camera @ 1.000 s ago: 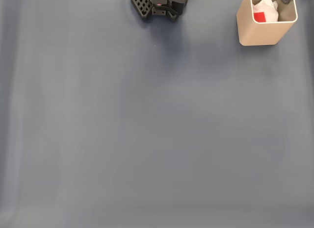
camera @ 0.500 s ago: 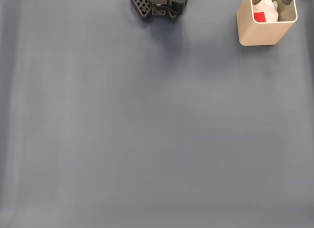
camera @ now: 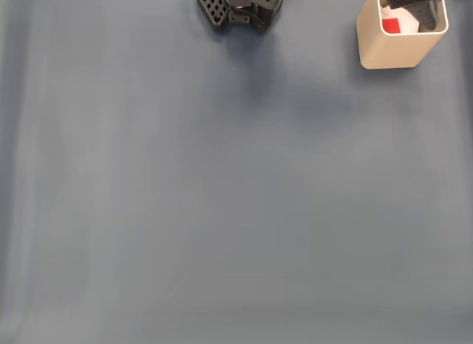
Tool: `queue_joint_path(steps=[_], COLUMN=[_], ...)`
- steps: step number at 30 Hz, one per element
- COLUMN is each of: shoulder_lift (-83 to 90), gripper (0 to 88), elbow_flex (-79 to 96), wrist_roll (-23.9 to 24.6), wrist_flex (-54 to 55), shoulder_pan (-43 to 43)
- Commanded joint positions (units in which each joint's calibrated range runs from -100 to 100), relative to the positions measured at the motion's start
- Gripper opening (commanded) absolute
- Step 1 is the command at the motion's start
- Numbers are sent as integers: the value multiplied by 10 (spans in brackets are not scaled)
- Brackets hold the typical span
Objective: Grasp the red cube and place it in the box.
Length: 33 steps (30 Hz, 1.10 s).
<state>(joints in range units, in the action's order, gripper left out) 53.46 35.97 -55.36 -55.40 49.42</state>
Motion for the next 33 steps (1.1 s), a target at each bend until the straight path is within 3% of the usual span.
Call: queue_joint_path(steps=[1, 33], shoulder_lift=[1, -50], gripper=[2, 2], elbow_flex=[-6, -17], wrist_roll=[3, 42], wrist_flex=[22, 122], shoulder_pan=[-45, -365])
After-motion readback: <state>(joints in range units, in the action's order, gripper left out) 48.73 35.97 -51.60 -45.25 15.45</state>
